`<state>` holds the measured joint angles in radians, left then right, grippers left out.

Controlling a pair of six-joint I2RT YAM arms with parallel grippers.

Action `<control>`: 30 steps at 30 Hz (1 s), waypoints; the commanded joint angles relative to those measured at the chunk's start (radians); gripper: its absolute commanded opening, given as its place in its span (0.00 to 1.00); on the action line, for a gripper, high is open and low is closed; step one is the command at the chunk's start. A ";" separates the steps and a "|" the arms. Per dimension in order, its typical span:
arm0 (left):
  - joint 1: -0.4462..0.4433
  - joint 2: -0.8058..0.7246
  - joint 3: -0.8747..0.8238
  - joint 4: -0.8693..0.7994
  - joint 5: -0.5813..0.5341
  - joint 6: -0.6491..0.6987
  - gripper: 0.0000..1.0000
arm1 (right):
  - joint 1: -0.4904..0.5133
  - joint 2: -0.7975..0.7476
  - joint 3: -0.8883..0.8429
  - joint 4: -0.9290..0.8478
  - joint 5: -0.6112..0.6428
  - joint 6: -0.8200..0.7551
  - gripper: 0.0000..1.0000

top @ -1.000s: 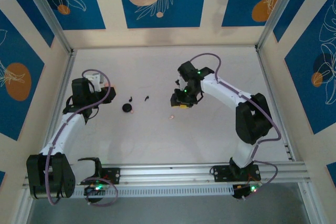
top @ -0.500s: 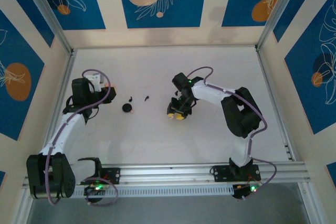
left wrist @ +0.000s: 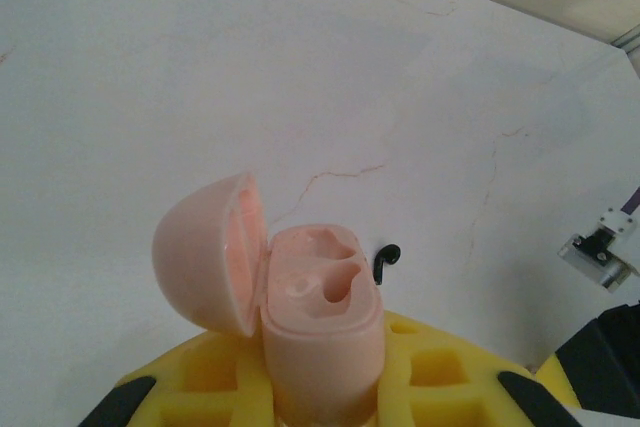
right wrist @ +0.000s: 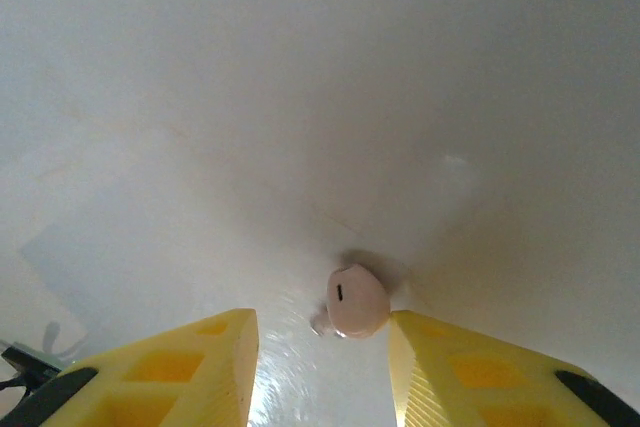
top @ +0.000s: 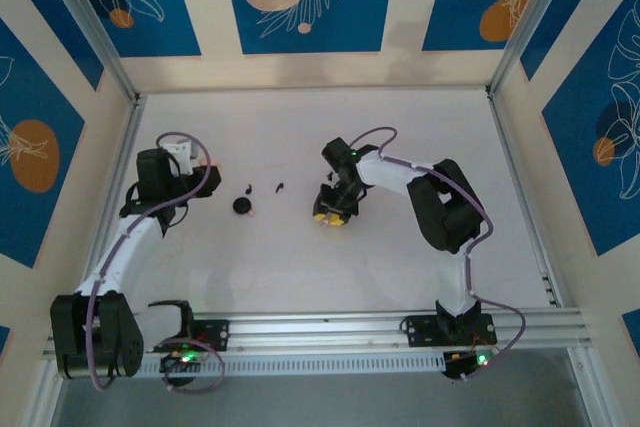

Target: Insert wireless bluetooth earbuds into charging case

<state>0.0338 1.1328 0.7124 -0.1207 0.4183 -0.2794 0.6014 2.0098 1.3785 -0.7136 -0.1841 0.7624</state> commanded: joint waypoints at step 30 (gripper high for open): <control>0.003 -0.022 0.007 -0.015 0.013 0.012 0.17 | 0.068 0.127 0.284 -0.319 0.132 -0.135 0.34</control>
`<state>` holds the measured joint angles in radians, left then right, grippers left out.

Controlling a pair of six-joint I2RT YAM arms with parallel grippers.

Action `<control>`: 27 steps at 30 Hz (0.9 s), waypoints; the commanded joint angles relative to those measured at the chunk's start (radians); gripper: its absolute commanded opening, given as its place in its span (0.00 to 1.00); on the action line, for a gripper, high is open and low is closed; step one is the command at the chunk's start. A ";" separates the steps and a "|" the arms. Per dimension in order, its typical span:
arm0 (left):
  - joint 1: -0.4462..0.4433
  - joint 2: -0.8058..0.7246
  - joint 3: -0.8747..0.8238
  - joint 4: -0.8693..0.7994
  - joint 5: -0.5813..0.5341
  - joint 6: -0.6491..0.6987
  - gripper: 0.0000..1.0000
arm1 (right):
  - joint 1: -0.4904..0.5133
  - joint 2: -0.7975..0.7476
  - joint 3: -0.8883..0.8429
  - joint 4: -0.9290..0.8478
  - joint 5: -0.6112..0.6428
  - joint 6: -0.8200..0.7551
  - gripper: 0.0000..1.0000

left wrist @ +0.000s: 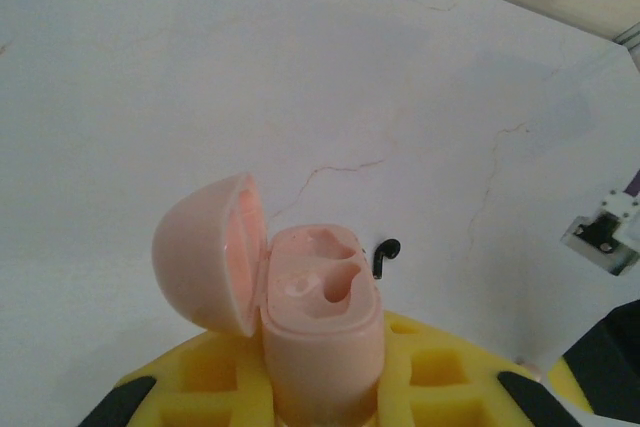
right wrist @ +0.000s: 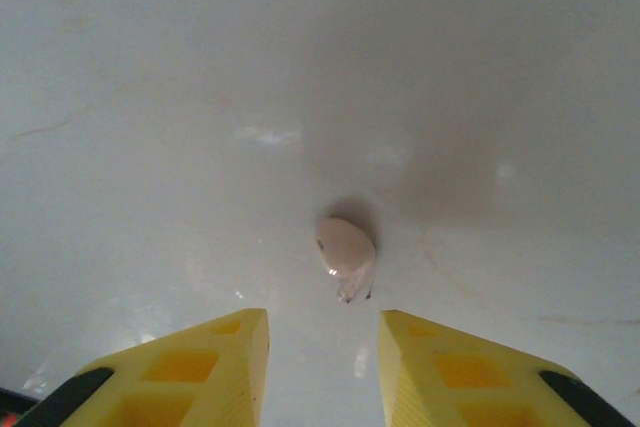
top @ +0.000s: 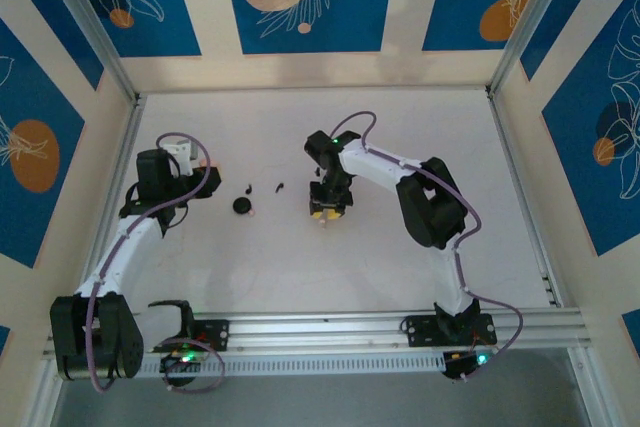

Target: Insert wireless bluetooth earbuds into charging case

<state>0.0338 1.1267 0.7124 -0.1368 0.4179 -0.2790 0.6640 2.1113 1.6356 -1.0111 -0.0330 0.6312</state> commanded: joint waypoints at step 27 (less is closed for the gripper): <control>0.003 -0.010 -0.003 -0.005 0.009 0.023 0.17 | 0.028 0.082 -0.002 0.031 0.089 -0.022 0.22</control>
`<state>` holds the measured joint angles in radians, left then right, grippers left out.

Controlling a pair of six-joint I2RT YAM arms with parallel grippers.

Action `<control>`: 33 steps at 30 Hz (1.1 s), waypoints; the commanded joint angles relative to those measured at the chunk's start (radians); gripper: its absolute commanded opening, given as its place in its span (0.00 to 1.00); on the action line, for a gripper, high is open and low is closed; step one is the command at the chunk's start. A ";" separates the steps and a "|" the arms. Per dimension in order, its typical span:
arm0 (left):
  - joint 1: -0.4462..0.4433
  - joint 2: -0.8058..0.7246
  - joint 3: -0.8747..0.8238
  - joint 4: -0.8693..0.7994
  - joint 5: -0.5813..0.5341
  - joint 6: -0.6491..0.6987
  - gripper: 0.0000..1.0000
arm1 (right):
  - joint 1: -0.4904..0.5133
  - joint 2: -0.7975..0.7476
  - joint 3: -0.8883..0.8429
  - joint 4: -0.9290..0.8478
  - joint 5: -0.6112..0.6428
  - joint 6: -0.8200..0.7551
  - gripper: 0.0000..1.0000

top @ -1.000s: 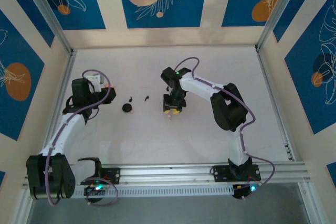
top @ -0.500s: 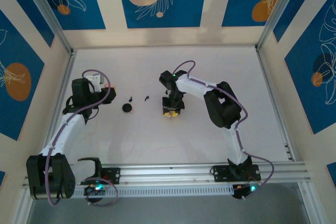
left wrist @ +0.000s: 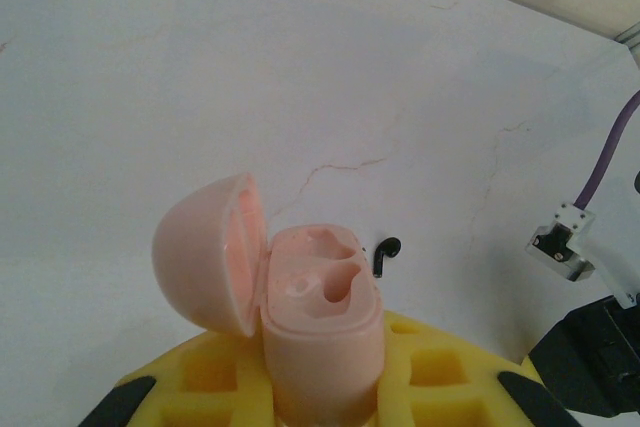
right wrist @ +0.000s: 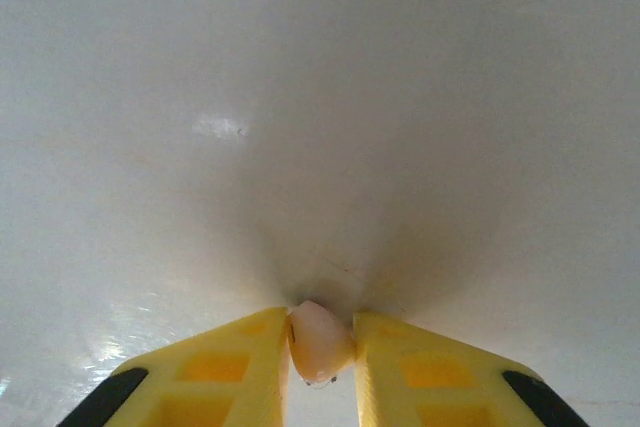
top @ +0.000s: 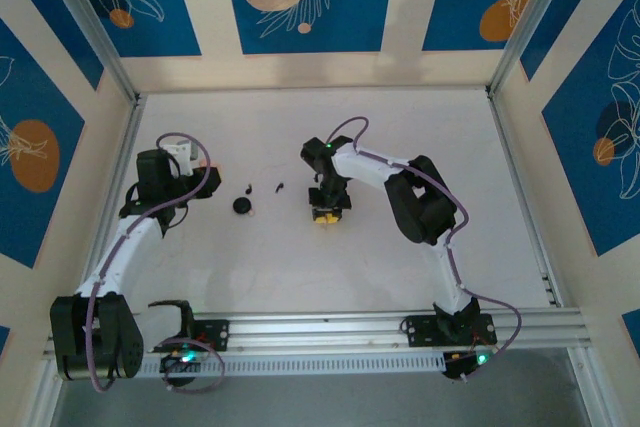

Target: Insert wireless bluetooth earbuds into charging case

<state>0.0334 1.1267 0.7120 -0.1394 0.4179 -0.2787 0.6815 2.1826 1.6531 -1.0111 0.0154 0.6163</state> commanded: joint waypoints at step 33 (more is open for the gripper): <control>-0.491 0.201 -0.146 0.694 0.224 0.432 0.17 | -0.104 -0.806 -0.597 0.666 0.082 -0.259 0.21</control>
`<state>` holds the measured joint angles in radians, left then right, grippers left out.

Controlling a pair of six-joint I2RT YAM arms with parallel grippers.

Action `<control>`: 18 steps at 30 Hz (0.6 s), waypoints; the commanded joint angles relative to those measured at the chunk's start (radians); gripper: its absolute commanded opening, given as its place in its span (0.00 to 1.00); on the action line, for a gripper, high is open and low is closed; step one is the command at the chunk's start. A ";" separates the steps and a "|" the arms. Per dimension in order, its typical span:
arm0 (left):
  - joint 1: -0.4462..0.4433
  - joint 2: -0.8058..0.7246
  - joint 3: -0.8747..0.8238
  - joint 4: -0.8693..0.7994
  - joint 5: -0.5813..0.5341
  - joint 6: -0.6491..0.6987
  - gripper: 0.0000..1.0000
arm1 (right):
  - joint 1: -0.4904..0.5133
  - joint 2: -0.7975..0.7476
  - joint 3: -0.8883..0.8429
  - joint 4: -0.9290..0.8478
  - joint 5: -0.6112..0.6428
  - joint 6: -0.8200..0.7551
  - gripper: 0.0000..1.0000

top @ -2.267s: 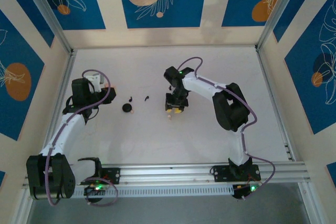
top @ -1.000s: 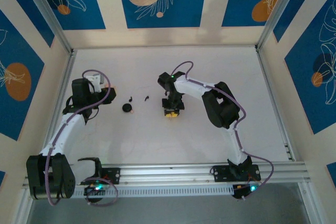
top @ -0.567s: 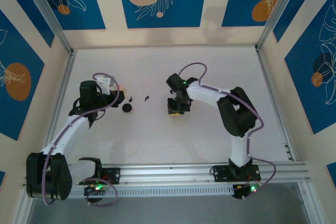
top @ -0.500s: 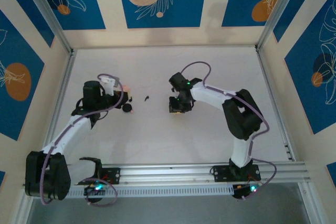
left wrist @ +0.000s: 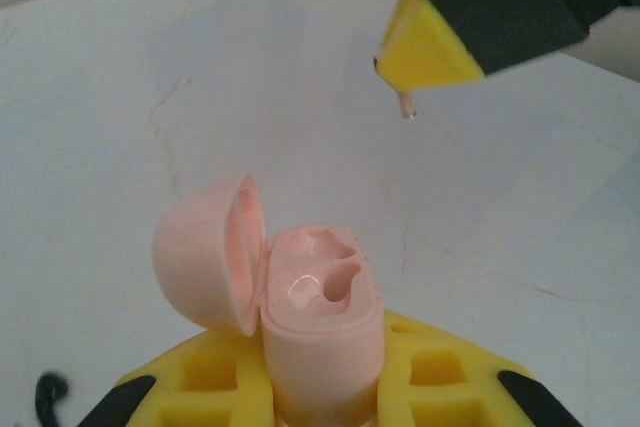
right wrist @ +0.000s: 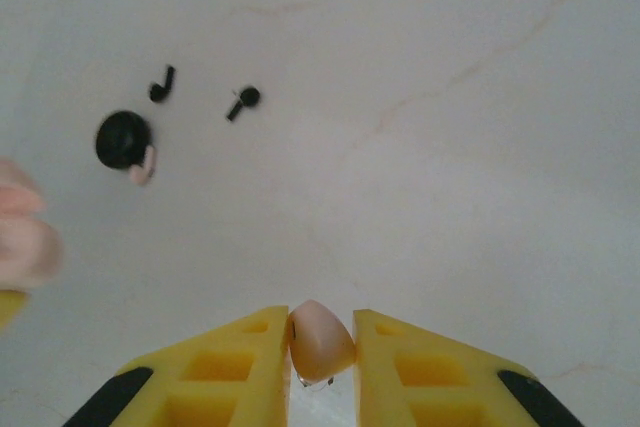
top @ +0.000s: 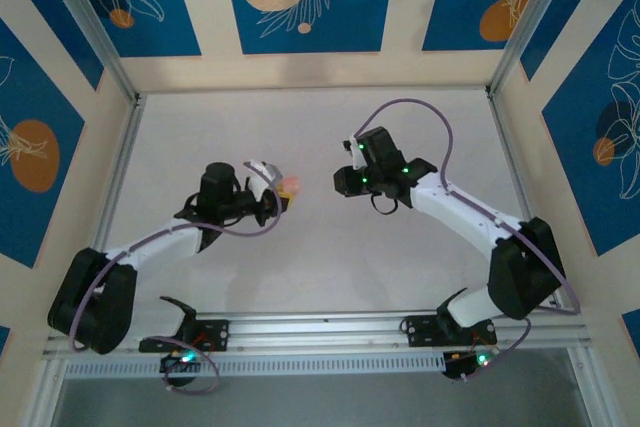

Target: Insert wireless bluetooth earbuds into charging case

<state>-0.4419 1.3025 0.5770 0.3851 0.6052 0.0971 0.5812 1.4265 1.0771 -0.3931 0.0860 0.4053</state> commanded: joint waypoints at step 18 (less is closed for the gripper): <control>-0.148 0.069 -0.025 0.308 -0.109 0.257 0.15 | 0.104 -0.164 -0.088 0.219 0.052 -0.030 0.21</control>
<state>-0.5724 1.3849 0.5678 0.6430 0.5339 0.2920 0.6716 1.2793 1.0000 -0.2260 0.1093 0.3809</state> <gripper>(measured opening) 0.184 0.210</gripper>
